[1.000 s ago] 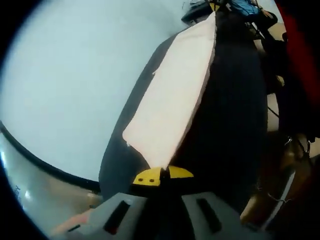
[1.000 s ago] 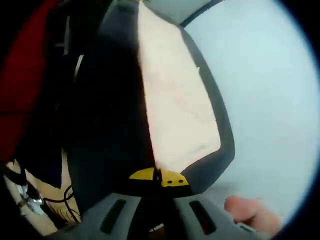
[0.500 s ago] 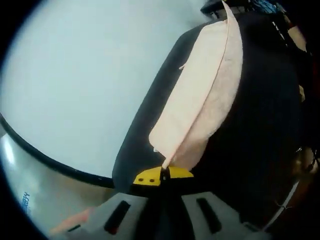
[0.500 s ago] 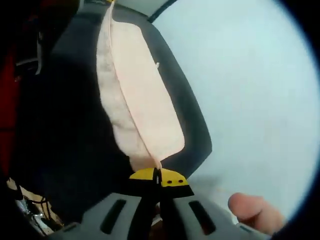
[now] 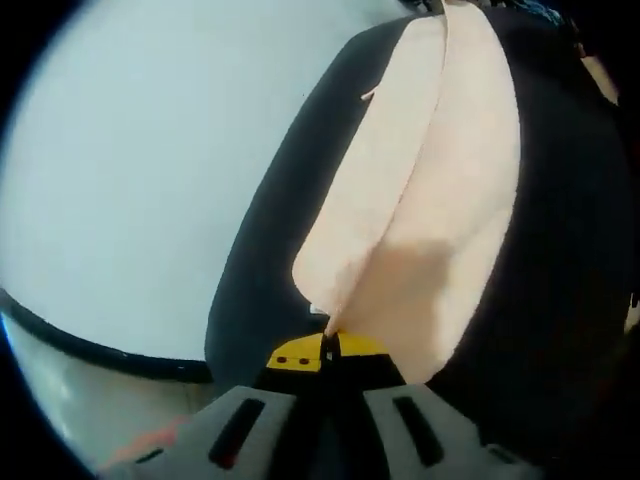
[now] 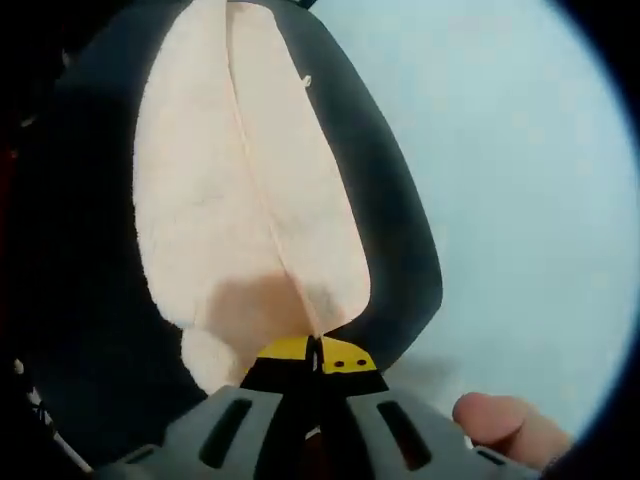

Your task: Fold the towel on the table until its edges align and the towel forms a compact rectangular stack.

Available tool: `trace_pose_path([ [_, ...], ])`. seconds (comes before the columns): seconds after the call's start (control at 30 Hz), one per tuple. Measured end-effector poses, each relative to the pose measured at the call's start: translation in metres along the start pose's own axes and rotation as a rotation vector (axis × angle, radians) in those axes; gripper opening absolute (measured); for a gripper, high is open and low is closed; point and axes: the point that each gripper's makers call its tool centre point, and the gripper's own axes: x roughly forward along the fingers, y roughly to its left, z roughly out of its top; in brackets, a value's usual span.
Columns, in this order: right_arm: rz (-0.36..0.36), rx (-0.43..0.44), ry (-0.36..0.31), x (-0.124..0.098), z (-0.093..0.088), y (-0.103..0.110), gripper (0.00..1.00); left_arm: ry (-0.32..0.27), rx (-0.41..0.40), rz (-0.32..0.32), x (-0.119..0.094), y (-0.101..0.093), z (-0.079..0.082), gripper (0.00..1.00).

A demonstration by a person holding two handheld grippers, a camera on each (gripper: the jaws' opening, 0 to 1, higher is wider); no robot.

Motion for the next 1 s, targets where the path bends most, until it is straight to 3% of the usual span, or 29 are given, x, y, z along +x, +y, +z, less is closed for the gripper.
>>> trace_pose_path([
  [0.23, 0.007, 0.032, 0.027, 0.034, 0.001, -0.021, 0.0, 0.009, 0.014, -0.006, 0.039, 0.025, 0.008, 0.0],
  [0.4, 0.014, 0.056, 0.042, 0.064, 0.003, -0.036, 0.0, 0.022, -0.007, -0.027, 0.069, 0.035, 0.014, 0.0],
  [0.57, -0.003, 0.078, 0.074, 0.083, 0.005, -0.048, 0.0, 0.03, -0.059, -0.052, 0.101, 0.048, 0.01, 0.0],
  [0.73, -0.019, 0.104, 0.077, 0.103, 0.008, -0.066, 0.0, 0.02, -0.085, -0.052, 0.119, 0.052, 0.015, 0.0],
  [0.87, -0.042, 0.121, 0.072, 0.104, 0.009, -0.07, 0.0, 0.017, -0.132, -0.042, 0.133, 0.065, 0.014, 0.0],
  [1.0, -0.051, 0.151, 0.069, 0.108, 0.01, -0.073, 0.0, 0.016, -0.173, -0.049, 0.138, 0.065, 0.017, 0.0],
])
